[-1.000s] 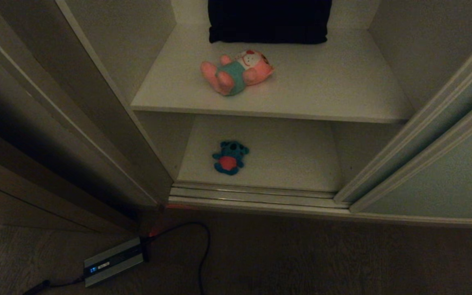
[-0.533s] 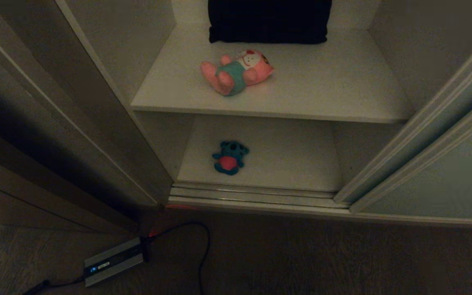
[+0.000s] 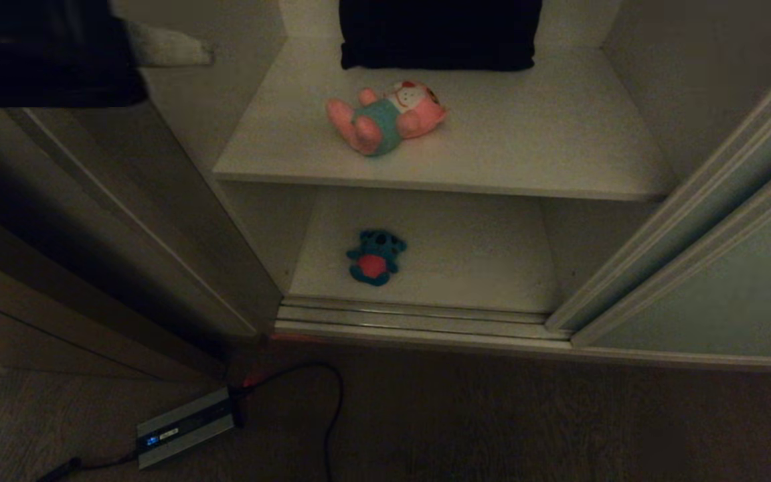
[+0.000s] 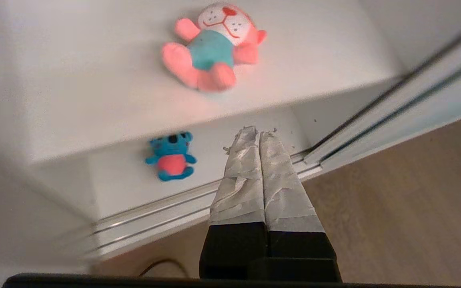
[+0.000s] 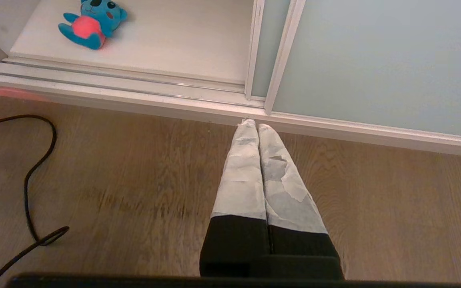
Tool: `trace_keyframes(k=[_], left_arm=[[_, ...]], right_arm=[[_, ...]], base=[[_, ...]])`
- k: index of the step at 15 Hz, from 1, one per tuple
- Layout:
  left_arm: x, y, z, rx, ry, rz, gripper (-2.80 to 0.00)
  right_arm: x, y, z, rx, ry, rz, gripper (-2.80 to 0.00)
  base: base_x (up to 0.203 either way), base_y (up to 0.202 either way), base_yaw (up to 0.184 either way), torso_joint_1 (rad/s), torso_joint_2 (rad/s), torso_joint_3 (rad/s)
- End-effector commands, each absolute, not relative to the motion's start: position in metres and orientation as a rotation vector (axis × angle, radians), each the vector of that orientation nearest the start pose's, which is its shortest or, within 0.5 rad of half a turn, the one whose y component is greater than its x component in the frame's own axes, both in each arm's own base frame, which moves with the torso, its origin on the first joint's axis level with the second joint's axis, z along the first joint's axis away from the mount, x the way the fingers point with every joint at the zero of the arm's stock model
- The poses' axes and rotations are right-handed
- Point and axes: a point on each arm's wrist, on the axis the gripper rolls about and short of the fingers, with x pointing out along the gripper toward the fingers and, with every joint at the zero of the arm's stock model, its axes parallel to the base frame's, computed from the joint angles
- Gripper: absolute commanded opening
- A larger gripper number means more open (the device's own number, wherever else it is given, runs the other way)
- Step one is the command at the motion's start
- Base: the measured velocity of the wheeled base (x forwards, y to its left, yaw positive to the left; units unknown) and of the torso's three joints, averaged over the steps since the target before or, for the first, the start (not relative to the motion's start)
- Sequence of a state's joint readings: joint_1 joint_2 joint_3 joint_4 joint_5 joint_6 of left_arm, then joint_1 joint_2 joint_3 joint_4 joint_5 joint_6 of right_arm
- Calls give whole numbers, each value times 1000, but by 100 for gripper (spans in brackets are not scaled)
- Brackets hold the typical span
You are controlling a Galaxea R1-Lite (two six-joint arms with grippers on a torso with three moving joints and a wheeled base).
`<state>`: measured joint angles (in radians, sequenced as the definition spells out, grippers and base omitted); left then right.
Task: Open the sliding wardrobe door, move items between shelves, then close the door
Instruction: Place the pink doll on the lower shelf
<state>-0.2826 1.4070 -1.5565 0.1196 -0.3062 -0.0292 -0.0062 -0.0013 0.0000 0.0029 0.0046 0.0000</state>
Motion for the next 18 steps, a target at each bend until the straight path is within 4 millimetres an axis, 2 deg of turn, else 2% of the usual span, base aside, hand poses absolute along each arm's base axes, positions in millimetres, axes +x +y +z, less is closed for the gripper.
trace_keyframes(k=[1, 3, 6, 14, 18], left_arm=[[287, -105, 373, -53, 98, -598, 0], [319, -125, 369, -97, 104, -584, 0], [343, -150, 359, -138, 77, -601, 0], [372, -169, 327, -134, 106, -522, 0], [376, -172, 333, -140, 7, -478, 0]], right_arm=[[-23, 0, 74, 0, 6, -2, -280], [-23, 0, 74, 0, 6, -2, -280], [-23, 0, 74, 0, 6, -2, -280], [-23, 0, 74, 0, 6, 0, -280], [-23, 0, 74, 0, 6, -1, -280]], base=[[0, 0, 0, 0, 0, 0], [0, 0, 0, 0, 0, 0], [0, 0, 0, 0, 0, 0], [0, 0, 0, 0, 0, 0], [20, 0, 0, 1, -1, 0]])
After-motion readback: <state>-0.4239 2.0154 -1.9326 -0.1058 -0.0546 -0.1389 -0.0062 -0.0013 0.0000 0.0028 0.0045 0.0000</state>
